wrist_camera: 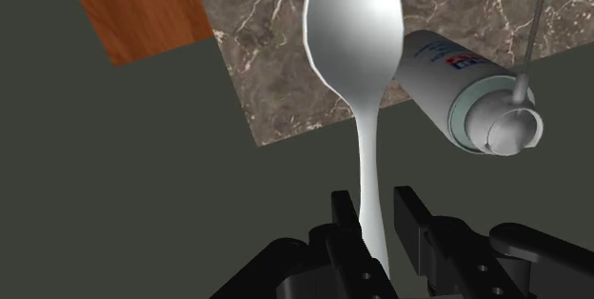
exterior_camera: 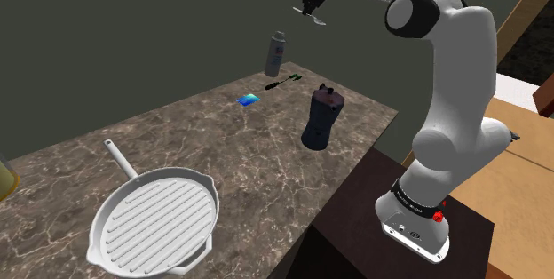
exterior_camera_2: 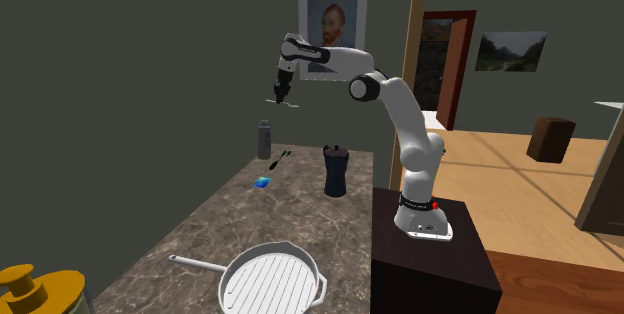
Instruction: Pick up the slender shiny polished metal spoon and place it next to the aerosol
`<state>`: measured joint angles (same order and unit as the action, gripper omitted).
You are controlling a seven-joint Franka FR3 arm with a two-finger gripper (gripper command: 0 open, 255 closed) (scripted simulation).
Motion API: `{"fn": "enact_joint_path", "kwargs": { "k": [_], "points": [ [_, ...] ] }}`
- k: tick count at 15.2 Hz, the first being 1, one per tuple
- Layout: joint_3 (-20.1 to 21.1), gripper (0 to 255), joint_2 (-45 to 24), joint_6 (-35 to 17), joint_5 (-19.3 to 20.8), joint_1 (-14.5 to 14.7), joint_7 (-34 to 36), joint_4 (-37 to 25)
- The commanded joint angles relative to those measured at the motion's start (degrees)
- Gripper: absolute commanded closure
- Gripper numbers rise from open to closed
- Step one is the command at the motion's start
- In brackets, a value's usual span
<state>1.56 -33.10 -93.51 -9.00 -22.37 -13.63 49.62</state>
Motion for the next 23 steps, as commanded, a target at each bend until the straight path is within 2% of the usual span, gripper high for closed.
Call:
{"fn": "enact_joint_path", "kwargs": {
  "k": [1,10,23],
  "points": [
    [-0.04,255,0.61,-1.79,-0.11,-0.21,-0.56,2.4],
    [-0.09,255,4.17,-10.91,-0.46,-0.12,-1.98,15.18],
    [0.0,255,5.1,-21.29,-1.04,-0.04,-3.68,26.62]
  ]
}}
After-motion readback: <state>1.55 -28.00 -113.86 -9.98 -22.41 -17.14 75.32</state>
